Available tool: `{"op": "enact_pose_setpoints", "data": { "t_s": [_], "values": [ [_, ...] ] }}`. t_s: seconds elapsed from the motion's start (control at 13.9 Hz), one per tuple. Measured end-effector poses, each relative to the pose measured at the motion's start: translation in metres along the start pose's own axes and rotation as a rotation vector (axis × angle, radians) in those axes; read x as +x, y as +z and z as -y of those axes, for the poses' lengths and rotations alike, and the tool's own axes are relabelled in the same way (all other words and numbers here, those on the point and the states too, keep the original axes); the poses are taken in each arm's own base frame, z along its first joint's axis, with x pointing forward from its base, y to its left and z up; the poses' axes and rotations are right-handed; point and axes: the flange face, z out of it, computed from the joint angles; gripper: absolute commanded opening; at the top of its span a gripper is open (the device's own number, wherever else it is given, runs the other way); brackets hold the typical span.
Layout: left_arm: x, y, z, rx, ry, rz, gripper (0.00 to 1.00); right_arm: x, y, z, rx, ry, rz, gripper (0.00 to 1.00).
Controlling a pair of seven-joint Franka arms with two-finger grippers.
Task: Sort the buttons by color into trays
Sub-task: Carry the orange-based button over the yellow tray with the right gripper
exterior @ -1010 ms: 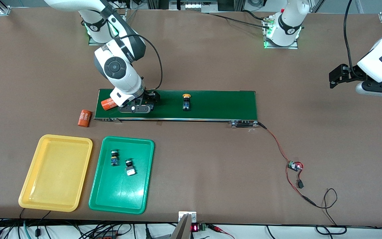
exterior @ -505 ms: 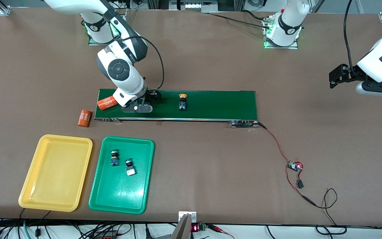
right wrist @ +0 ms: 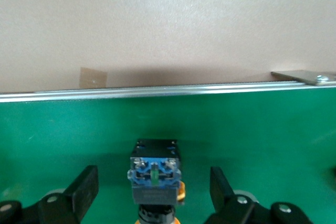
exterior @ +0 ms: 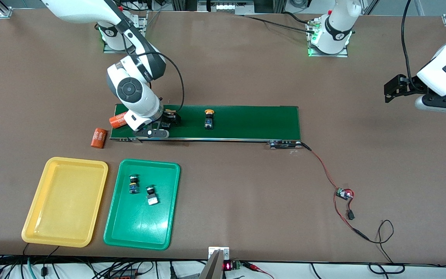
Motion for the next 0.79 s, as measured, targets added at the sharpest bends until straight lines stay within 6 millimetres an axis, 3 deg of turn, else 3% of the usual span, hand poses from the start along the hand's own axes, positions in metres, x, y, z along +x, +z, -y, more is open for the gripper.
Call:
{"op": "enact_pose_setpoints", "data": {
  "t_s": [0.07, 0.22, 0.36, 0.58, 0.79],
  "values": [
    [0.000, 0.000, 0.000, 0.000, 0.000, 0.000, 1.00, 0.000, 0.004, 0.001, 0.000, -0.001, 0.006, 0.75],
    [0.000, 0.000, 0.000, 0.000, 0.000, 0.001, 1.00, -0.001, 0.009, 0.001, 0.000, -0.002, 0.014, 0.43],
    [0.000, 0.000, 0.000, 0.000, 0.000, 0.001, 1.00, -0.001, 0.010, 0.000, -0.001, -0.001, 0.016, 0.21],
    [0.000, 0.000, 0.000, 0.000, 0.000, 0.001, 1.00, 0.005, 0.006, -0.007, 0.001, 0.011, 0.008, 0.15],
    [0.000, 0.000, 0.000, 0.000, 0.000, 0.001, 1.00, 0.027, -0.030, -0.021, 0.000, 0.027, -0.026, 0.15]
  ]
}}
